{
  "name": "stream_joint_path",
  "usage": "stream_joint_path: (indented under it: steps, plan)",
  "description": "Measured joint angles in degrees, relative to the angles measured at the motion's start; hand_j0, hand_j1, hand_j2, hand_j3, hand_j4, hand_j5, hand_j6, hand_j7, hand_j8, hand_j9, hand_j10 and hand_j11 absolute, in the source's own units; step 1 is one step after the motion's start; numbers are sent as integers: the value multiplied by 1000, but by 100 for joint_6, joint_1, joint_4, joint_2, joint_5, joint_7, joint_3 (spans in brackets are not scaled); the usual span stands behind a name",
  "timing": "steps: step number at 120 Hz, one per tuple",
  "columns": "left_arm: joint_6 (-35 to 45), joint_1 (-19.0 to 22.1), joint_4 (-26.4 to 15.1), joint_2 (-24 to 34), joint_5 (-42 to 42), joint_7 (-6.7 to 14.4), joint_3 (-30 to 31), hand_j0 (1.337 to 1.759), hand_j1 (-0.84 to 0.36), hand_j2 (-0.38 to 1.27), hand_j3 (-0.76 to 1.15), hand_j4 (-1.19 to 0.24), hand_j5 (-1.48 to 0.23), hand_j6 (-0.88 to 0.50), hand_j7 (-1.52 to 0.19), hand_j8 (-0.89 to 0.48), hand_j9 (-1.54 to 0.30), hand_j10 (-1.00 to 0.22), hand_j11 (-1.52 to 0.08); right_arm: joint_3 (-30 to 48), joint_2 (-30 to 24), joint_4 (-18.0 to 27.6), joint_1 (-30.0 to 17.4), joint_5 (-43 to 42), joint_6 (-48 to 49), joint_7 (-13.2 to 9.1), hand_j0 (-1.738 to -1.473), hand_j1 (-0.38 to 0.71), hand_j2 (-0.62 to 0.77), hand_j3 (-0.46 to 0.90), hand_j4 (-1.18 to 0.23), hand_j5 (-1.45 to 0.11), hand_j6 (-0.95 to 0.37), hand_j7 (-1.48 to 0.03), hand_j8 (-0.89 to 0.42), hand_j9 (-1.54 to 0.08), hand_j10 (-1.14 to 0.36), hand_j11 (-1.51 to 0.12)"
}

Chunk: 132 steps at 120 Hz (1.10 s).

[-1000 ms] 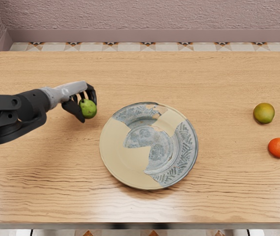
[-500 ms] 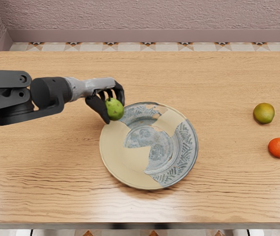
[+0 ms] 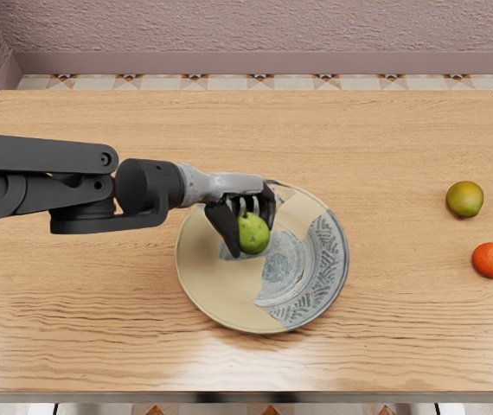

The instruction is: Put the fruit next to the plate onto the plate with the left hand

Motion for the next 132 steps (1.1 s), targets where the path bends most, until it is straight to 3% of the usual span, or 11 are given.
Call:
stream_joint_path:
  steps: [13,36,54,89,106,132]
  plan:
    - [-24,0,1,-79,3,5,-1,1653,-217,277,0,-648,-872,-439,-851,-576,-837,-621,-837,0,0,0,0,0,1,0,-1658,-314,-6,0,-30,-38,-30,-38,-30,-38,-30,-38]
    - [-65,-75,2,-93,-115,-8,-60,1656,67,119,0,-304,-407,-222,-398,-278,-393,-294,-393,0,0,0,0,0,0,-1,-1658,-314,-6,0,-30,-38,-30,-38,-30,-38,-29,-38]
    - [-674,-123,4,217,-718,-36,-343,1657,214,57,0,-146,-195,-107,-191,-134,-188,-141,-188,0,0,0,0,0,1,-2,-1658,-314,-6,0,-30,-38,-30,-38,-30,-38,-30,-38]
    - [-3176,-71,305,1561,-2951,-69,-1133,1658,317,14,0,-36,-47,-26,-46,-33,-45,-34,-45,0,0,0,0,0,1,-1,-1658,-314,-6,0,-30,-38,-30,-38,-30,-38,-30,-38]
    - [-3518,296,620,1842,-3394,-65,-1193,1658,333,7,0,-18,-23,-14,-23,-17,-23,-17,-23,0,0,0,0,0,0,2,-1658,-314,-6,0,-30,-38,-30,-38,-30,-38,-29,-38]
    - [-3621,341,983,1854,-3522,-63,-1227,1658,344,3,0,-7,-8,-5,-8,-6,-8,-6,-8,0,0,0,0,0,2,-1,-1658,-314,-6,0,-30,-38,-30,-38,-30,-38,-29,-38]
